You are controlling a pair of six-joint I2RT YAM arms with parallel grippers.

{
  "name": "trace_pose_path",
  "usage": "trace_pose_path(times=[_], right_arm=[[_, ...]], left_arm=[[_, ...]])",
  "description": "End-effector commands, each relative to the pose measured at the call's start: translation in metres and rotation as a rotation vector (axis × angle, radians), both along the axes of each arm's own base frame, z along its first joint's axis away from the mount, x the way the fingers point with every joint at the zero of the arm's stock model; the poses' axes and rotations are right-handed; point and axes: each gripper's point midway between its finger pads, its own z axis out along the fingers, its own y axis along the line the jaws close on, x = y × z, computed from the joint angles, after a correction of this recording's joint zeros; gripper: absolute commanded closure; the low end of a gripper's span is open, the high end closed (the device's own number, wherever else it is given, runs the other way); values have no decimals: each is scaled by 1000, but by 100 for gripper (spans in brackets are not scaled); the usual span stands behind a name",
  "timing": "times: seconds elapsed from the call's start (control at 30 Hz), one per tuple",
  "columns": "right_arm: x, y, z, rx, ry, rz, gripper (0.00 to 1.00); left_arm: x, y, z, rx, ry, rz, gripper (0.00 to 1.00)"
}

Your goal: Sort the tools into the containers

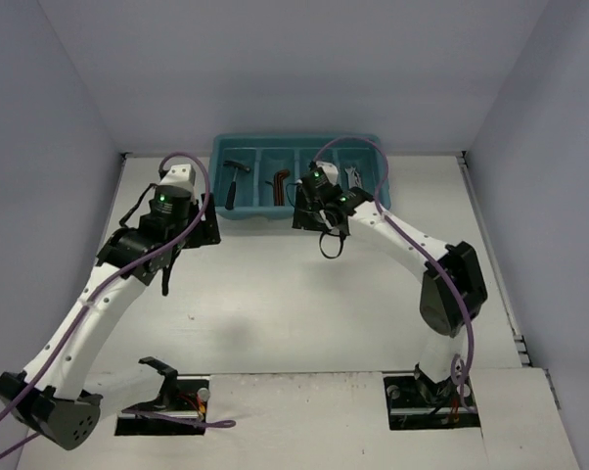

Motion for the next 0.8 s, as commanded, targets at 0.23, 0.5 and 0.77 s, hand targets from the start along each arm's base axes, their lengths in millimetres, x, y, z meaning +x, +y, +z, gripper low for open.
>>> trace_pose_path(times=[0.23, 0.5, 0.77], right_arm=[[48, 21, 5, 4, -92, -130, 60], [45, 3, -12, -52, -79, -178, 90], [38, -25, 8, -64, -108, -188, 100]], left_arm=[[-33, 36, 10, 87, -31, 36, 32], [-35, 38, 11, 96, -34, 25, 31], [-33, 35, 8, 97, -20, 12, 31]])
